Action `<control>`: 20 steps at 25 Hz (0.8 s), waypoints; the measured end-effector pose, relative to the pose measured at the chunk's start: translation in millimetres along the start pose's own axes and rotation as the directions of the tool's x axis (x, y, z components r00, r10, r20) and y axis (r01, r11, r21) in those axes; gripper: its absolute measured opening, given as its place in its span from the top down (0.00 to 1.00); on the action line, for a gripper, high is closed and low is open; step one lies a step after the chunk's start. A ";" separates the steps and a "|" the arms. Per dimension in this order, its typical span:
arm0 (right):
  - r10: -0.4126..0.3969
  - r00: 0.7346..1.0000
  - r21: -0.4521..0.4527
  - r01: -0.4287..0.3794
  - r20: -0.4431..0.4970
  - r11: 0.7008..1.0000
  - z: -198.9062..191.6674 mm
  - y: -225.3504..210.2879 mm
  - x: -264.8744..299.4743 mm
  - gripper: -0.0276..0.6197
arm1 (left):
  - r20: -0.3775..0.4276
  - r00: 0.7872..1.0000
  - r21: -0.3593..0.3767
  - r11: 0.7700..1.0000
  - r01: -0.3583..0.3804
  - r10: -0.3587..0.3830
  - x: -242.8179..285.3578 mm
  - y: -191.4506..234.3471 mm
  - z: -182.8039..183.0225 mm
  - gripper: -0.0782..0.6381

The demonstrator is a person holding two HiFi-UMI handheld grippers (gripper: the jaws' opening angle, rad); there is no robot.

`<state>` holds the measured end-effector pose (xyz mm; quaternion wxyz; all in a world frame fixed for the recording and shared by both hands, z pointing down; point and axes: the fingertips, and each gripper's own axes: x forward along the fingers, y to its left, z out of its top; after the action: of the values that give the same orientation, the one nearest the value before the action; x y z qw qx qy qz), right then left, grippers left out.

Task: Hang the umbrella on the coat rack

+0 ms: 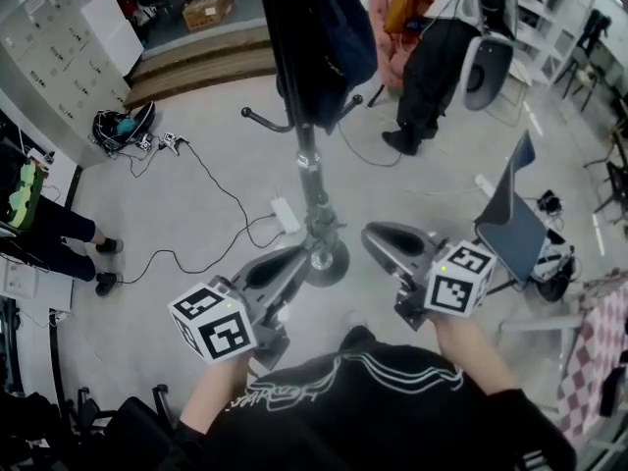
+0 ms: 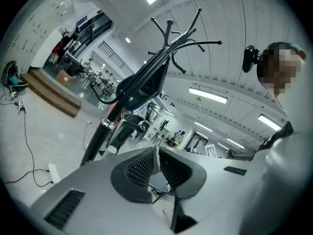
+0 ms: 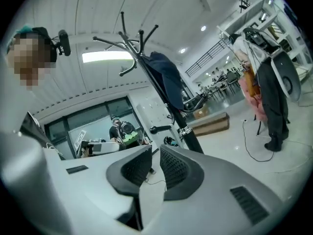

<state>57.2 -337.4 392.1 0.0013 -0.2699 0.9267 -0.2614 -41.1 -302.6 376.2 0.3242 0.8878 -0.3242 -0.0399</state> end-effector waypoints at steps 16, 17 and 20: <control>0.187 0.980 -0.012 -0.187 0.074 0.982 -16.0 140.5 -33.1 0.93 | 0.027 0.993 0.113 0.988 0.109 -0.113 -73.0 -75.5 -9.8 0.85; 0.192 0.978 -0.005 -0.192 0.078 0.981 -16.6 144.1 -33.4 0.93 | 0.031 0.993 0.113 0.987 0.111 -0.115 -76.2 -76.3 -9.4 0.85; 0.184 0.979 -0.017 -0.183 0.084 0.983 -19.0 151.3 -34.9 0.94 | 0.035 0.992 0.110 0.987 0.114 -0.119 -82.4 -77.4 -10.9 0.85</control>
<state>8.7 -202.1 330.3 0.0639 -0.1942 0.9479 -0.2443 -60.3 -202.2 326.7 0.2663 0.9204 -0.2801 -0.0595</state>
